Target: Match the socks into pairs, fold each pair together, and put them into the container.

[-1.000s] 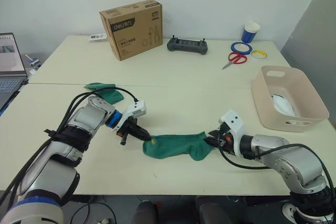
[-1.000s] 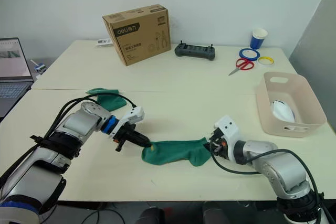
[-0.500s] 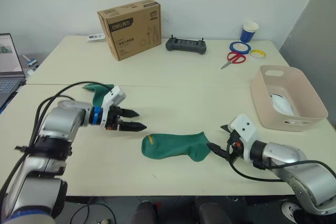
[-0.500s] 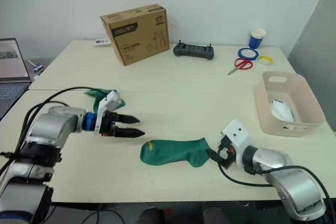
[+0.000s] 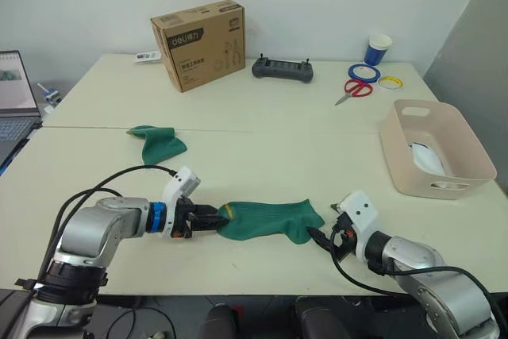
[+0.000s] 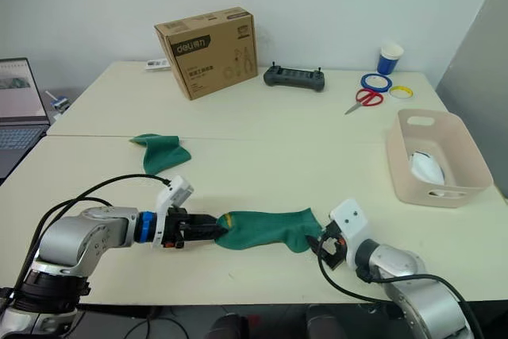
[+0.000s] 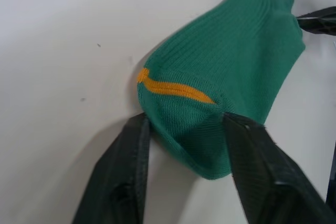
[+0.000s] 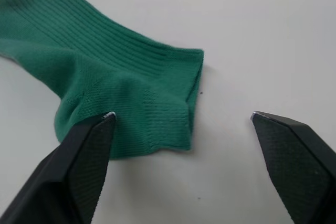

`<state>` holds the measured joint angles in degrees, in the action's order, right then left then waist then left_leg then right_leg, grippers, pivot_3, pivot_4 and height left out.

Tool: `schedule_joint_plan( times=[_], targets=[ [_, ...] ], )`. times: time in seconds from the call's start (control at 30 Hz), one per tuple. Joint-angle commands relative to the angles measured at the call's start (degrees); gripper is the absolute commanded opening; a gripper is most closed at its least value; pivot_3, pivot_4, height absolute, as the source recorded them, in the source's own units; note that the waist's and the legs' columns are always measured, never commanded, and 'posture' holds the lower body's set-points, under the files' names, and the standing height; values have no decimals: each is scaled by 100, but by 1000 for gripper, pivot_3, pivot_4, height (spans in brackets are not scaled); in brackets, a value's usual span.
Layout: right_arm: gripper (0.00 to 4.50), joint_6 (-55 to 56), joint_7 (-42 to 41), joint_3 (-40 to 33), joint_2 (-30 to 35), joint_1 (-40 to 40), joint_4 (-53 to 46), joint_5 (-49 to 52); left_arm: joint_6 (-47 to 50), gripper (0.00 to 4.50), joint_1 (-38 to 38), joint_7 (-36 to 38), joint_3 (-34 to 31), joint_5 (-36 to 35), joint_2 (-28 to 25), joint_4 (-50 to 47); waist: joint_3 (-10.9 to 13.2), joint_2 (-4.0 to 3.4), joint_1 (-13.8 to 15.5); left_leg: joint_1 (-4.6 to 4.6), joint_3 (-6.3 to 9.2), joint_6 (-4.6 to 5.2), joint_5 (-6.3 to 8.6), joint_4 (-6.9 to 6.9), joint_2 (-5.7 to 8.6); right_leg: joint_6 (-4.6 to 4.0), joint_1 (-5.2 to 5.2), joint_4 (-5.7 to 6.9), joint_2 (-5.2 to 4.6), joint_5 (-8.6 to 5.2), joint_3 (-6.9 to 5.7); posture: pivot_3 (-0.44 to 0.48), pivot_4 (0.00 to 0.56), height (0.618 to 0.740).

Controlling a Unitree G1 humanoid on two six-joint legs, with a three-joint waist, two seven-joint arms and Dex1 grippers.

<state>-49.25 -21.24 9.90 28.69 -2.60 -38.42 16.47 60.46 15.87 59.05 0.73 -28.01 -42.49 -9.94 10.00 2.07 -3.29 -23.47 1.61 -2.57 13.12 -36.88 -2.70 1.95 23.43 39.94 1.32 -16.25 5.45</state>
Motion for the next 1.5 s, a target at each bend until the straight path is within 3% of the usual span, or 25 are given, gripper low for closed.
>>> schedule_joint_plan(
  times=[0.03,0.13,0.3,0.33,0.57,0.87,1.0,1.13,1.3,1.5],
  targets=[
    [3173,63,-1,54,-48,36,-98,-26,47,1004,-103,-167,134,-100,62,-206,0,0,1,1,-1,0,0,0,0,0,-1,0,0,0,0,0,150,723],
    [2090,79,-70,203,-42,89,-30,-38,-82,57,-156,-357,190,-2,87,-193,0,0,3,1,-2,0,0,0,2,0,-3,-2,-1,0,2,0,150,723],
    [236,-40,-294,141,188,87,-74,78,-150,0,-229,-333,95,-87,-82,-196,0,0,6,3,-3,0,0,0,2,0,-5,-3,-2,0,2,0,150,723],
    [32,-72,-368,124,275,62,-120,116,-144,0,-255,-296,68,-115,-143,-206,0,0,4,3,-4,0,0,0,2,0,-5,-4,-2,0,3,0,150,723],
    [32,-352,-882,-189,753,-63,-492,609,-308,0,-578,51,-49,-309,-774,-353,0,0,-9,9,-4,0,0,10,-2,-7,-4,-4,-1,-5,1,0,150,723],
    [32,-763,-894,-149,901,100,-424,805,-549,0,-545,-23,110,-256,-703,-236,0,0,3,10,-8,-1,1,9,1,-29,-6,-5,-4,-17,4,0,150,723],
    [1111,-767,-720,-300,631,163,-382,864,-856,0,-621,-101,130,-168,-585,-241,0,0,8,10,-8,-1,1,9,1,-29,-7,-6,-5,-18,4,0,150,723],
    [2544,-724,-678,-407,670,155,-444,792,-1299,994,-745,-295,-51,-69,-493,-275,0,0,10,10,-9,-1,1,9,3,-29,-8,-7,-8,-18,5,0,150,723],
    [4352,-658,-752,-648,873,278,-630,815,-1150,2536,-1110,-486,-1002,-596,-377,-476,1,2,-27,10,-8,-1,1,9,-2,-30,-7,-6,-5,-18,4,0,150,723],
    [4500,107,-1276,-658,605,1549,-749,1218,-1278,4487,-1489,-1211,-2008,-678,-33,-316,5,-3,-39,17,-9,-1,1,12,-2,-28,-8,-4,-5,-16,5,0,150,723]
  ],
)
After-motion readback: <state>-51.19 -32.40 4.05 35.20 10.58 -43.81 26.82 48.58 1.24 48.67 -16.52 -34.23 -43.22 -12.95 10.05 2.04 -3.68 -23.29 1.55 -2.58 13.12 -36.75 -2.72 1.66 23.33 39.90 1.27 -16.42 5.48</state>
